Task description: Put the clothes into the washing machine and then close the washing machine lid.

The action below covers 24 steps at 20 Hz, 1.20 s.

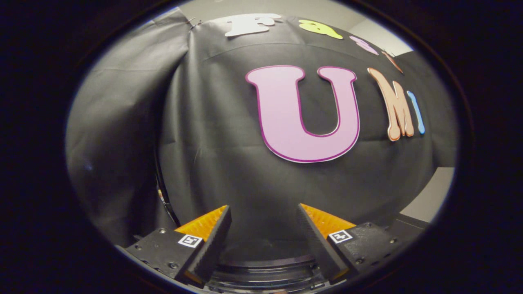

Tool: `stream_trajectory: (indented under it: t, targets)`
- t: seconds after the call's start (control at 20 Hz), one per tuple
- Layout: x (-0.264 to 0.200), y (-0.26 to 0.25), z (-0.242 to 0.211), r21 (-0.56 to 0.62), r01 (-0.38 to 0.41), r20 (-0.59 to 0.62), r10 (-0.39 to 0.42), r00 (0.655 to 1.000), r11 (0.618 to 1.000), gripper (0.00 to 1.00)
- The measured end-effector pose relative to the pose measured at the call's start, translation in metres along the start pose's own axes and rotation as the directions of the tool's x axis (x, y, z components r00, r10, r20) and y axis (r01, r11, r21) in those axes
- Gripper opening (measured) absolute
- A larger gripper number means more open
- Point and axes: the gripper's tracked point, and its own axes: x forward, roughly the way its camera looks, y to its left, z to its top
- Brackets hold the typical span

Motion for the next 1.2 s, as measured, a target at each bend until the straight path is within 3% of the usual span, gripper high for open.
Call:
stream_trajectory:
  t: [0.15, 0.2, 0.3, 0.6, 0.85, 1.2]
  targets:
    - [0.003, -0.003, -0.024, -0.034, -0.002, -0.08, -0.001, 0.997, 0.999, 0.98]
    - [0.0, -0.001, -0.015, -0.053, -0.008, -0.028, 0.006, 1.0, 0.999, 0.98]
    - [-0.005, -0.003, -0.024, -0.04, -0.006, -0.055, 0.004, 0.998, 0.999, 0.98]
    - [-0.033, -0.011, -0.015, -0.037, 0.071, 0.048, -0.069, 0.996, 0.997, 0.98]
    - [-0.05, -0.01, -0.014, -0.04, 0.048, 0.068, -0.045, 0.997, 0.998, 0.99]
    - [-0.063, -0.008, -0.022, -0.043, -0.017, -0.001, 0.017, 1.0, 0.999, 0.99]
